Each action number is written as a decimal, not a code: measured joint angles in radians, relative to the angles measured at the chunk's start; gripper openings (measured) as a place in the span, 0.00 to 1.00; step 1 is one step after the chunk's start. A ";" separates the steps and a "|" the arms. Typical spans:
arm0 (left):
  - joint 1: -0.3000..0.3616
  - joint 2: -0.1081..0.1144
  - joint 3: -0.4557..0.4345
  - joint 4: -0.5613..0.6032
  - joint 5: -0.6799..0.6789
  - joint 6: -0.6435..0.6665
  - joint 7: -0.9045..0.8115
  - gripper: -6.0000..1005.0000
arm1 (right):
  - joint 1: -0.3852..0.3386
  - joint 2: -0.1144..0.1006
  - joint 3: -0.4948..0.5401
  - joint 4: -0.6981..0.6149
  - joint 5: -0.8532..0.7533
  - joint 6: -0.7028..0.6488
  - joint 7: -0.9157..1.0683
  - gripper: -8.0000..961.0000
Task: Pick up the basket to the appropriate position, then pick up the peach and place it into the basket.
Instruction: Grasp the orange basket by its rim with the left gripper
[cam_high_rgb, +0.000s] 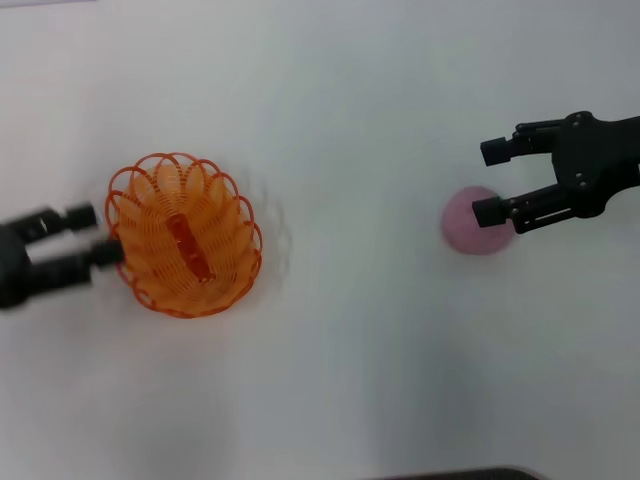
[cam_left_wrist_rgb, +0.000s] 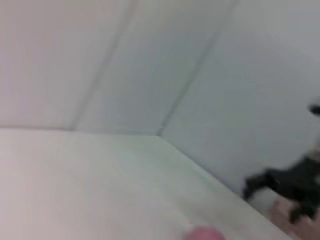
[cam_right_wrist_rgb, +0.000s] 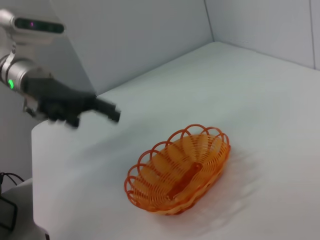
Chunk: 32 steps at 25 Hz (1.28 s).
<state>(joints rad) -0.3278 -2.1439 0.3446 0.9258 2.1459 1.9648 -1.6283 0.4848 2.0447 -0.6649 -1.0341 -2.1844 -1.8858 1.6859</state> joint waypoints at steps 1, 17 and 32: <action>-0.017 0.004 -0.018 0.019 -0.002 -0.008 -0.042 0.84 | 0.000 0.000 0.002 0.000 0.000 0.000 0.000 0.98; -0.353 0.101 0.375 0.265 0.230 -0.239 -0.586 0.84 | 0.001 0.001 0.004 0.002 0.000 0.020 -0.008 0.98; -0.540 0.004 0.705 0.045 0.687 -0.567 -0.671 0.84 | -0.003 0.027 0.000 0.007 -0.004 0.056 -0.020 0.98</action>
<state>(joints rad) -0.8677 -2.1398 1.0493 0.9705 2.8330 1.3979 -2.2993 0.4821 2.0716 -0.6649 -1.0267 -2.1885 -1.8295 1.6660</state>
